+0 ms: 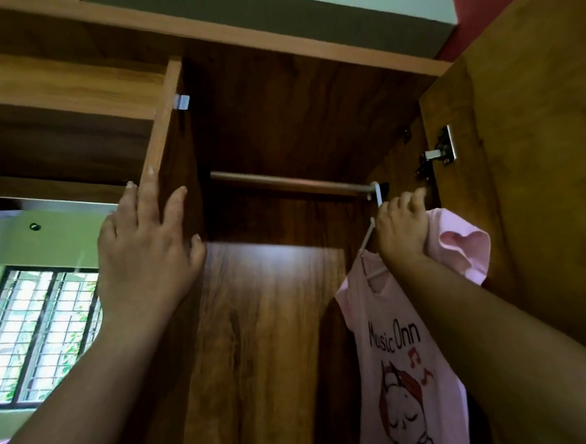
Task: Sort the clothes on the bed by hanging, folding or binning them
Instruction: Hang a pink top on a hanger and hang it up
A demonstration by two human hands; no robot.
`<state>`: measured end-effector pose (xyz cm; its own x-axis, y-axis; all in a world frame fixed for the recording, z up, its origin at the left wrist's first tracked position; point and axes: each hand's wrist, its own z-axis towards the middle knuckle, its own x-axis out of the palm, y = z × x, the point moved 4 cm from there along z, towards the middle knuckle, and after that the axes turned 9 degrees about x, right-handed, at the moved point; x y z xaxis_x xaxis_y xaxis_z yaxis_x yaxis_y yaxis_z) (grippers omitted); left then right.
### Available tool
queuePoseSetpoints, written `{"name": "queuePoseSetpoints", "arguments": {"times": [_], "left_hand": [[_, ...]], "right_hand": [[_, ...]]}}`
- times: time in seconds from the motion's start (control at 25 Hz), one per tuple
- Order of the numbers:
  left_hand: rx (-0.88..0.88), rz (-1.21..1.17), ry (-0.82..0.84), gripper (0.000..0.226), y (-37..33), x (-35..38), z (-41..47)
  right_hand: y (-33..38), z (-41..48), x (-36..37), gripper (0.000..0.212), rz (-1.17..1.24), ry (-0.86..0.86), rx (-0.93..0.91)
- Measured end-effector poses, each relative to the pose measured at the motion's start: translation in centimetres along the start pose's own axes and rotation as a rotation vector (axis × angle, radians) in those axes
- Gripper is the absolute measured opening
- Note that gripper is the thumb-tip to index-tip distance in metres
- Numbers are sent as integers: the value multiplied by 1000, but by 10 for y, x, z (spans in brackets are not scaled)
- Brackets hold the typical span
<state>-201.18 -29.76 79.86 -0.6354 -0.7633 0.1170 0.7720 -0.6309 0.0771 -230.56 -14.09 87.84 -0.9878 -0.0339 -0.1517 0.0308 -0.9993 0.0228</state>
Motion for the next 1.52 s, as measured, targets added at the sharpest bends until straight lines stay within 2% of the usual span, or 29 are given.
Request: {"name": "queuePoseSetpoints", "arguments": {"times": [0.08, 0.16, 0.24, 0.36, 0.44, 0.52, 0.6, 0.68, 0.76, 0.84, 0.96, 1.08, 1.16, 1.32, 1.52], "left_hand": [[12, 10, -39, 59, -4, -3, -6], [34, 0, -38, 63, -18, -3, -21], [83, -38, 66, 64, -41, 5, -44], [94, -161, 298, 62, -68, 28, -80], [106, -218, 390, 62, -81, 42, -101], [94, -318, 527, 64, -91, 53, -128], [7, -509, 806, 69, -94, 72, -170], [-120, -680, 1122, 77, -90, 82, -216], [-172, -672, 1290, 78, -80, 80, -256], [-168, -621, 1465, 77, -76, 72, -291], [-192, -623, 1710, 78, -73, 47, -337], [-109, -540, 1847, 84, -72, 23, -376], [-14, -509, 1867, 70, -76, 5, -388], [-26, -545, 1863, 62, -79, -27, -398], [-32, -561, 1811, 60, -62, -69, -395]], "right_hand": [[6, -9, 1, 47, 55, 15, -66], [15, -27, 2, 41, 272, 41, -118], [24, -59, 6, 46, 589, 68, -140], [31, -122, 12, 59, 1022, 104, 4], [40, -164, 23, 59, 1124, 231, 69], [49, -204, 34, 62, 1179, 414, 32], [53, -242, 44, 69, 1299, 636, -56], [52, -271, 51, 73, 1370, 934, -204], [52, -299, 54, 78, 1345, 1217, -418], [49, -326, 54, 85, 1222, 1403, -581], [38, -365, 49, 79, 948, 1538, -724], [34, -408, 36, 84, 857, 1675, -821], [31, -433, 26, 77, 815, 1769, -858], [22, -470, 8, 73, 740, 1887, -916], [23, -485, -37, 76, 767, 1807, -1002]]}}
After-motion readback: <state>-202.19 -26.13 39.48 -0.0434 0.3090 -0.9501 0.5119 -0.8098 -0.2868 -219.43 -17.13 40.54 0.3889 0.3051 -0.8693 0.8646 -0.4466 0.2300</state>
